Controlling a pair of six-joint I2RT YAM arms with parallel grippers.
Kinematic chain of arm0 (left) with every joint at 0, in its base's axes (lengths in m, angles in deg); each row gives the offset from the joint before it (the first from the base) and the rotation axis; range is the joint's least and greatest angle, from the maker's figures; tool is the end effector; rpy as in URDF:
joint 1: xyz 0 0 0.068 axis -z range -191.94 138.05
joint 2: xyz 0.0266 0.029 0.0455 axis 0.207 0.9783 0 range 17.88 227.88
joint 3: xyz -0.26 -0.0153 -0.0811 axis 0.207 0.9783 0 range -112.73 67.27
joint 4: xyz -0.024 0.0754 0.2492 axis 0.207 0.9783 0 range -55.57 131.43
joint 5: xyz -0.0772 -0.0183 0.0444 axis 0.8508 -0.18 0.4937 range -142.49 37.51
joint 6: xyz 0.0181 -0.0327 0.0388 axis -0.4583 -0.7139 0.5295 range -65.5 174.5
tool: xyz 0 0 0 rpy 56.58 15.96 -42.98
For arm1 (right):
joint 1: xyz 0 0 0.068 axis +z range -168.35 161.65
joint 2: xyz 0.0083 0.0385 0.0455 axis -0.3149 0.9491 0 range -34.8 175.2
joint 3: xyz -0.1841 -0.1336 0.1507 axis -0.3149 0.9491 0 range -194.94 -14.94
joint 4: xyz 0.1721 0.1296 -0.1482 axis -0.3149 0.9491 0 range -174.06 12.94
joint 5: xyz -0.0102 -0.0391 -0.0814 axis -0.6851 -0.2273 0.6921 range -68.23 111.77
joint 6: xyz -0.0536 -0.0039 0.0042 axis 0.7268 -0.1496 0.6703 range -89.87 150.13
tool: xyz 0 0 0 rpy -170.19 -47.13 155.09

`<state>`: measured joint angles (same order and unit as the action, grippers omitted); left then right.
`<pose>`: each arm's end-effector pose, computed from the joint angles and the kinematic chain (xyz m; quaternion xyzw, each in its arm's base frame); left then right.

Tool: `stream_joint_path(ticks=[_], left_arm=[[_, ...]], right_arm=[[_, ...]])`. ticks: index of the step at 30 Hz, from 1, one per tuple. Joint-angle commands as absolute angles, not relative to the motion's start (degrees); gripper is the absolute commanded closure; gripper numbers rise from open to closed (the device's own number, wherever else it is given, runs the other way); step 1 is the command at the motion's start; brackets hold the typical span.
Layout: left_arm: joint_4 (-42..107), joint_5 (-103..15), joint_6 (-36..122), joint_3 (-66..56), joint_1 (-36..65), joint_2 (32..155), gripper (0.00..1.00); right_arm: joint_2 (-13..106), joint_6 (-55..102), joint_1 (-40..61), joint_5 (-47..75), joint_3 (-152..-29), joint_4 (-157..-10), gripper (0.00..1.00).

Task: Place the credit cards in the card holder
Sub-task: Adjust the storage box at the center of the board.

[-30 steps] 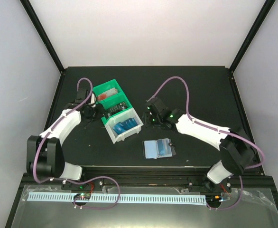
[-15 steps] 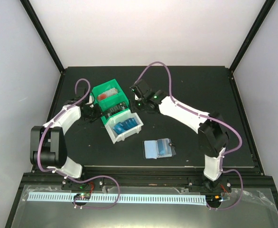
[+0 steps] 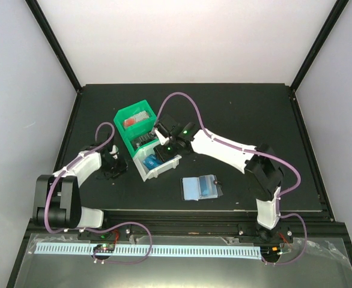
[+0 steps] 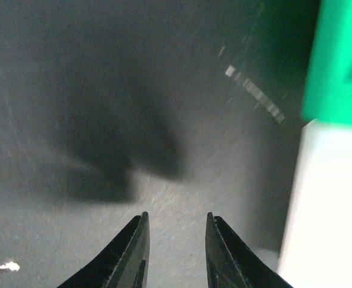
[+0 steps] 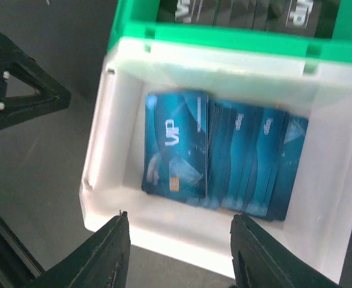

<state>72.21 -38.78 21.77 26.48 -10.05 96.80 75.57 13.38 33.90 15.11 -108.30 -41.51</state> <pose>0.2251 -0.0159 0.1631 -0.2478 0.9538 -0.1493 0.0810 0.2533 0.3339 0.2525 -0.3082 0.9128 0.1947 0.1843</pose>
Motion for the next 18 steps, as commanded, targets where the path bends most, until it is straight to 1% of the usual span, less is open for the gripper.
stream_joint_path(ticks=[1, 10, 18], left_arm=[[71.49, -34.21, 24.11, 29.81, -9.64, 96.19, 0.71], [65.88, -30.72, 25.88, 30.27, -1.32, 98.13, 0.68], [62.29, -36.48, 26.22, 26.18, 8.14, 100.77, 0.67]], right_arm=[[71.63, 11.58, 33.85, 16.90, -105.82, -41.60, 0.52], [67.40, 4.69, 33.85, 26.21, -102.03, -42.38, 0.51], [65.43, 0.15, 33.12, 34.03, -100.15, -41.65, 0.51]])
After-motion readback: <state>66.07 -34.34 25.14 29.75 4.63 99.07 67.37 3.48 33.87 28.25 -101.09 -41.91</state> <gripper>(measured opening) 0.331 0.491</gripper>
